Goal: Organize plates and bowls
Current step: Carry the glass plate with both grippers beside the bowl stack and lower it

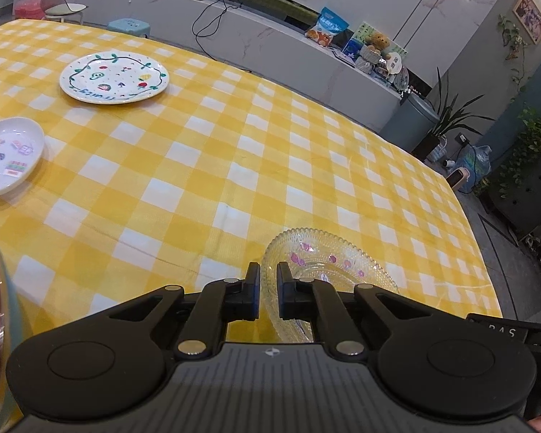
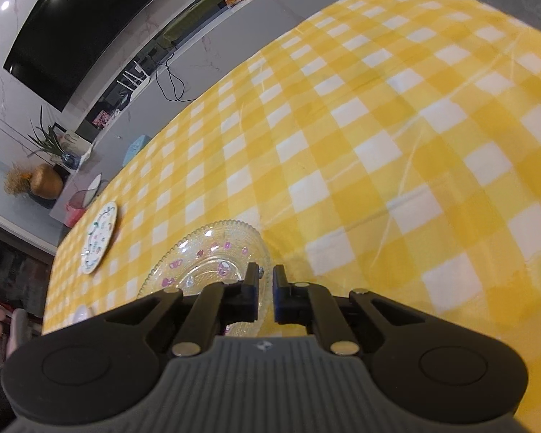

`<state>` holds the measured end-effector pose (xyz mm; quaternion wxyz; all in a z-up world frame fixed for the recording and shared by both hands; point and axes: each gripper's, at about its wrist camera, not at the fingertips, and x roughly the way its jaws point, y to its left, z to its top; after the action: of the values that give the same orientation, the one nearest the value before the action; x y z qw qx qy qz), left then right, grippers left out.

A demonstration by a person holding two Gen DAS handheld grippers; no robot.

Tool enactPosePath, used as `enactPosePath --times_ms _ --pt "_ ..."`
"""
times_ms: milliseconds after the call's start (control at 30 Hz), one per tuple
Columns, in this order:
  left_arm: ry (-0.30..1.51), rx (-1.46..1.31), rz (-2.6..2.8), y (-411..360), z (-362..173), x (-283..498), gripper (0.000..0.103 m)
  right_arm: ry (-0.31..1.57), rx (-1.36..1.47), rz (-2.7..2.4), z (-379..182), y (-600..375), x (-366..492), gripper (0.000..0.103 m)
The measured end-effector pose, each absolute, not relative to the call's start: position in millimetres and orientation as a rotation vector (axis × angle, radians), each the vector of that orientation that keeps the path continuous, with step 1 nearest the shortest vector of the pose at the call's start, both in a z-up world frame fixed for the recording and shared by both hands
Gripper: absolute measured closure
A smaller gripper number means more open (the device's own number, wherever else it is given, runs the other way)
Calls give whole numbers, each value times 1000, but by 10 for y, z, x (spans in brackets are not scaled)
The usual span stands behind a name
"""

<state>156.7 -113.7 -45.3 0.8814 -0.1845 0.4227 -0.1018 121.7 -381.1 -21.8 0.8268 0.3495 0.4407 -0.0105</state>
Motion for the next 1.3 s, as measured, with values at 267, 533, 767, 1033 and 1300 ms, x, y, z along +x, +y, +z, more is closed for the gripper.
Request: enactPosePath --times_ms 267,533,767,1033,1300 --pt "875 -391 -195 -996 -386 1348 94 964 809 16 -126 -3745 1026 99" --pt "873 -379 -192 -906 -355 1090 93 1000 747 22 -11 -3635 873 99" --pt "891 -379 -170 -840 -414 943 93 1061 636 19 27 -3471 811 98" --pt "913 -368 -159 -813 -503 857 93 1119 551 15 3 -3364 835 98" --pt "918 -330 -146 -831 -538 846 93 1158 496 17 -40 -3290 882 97"
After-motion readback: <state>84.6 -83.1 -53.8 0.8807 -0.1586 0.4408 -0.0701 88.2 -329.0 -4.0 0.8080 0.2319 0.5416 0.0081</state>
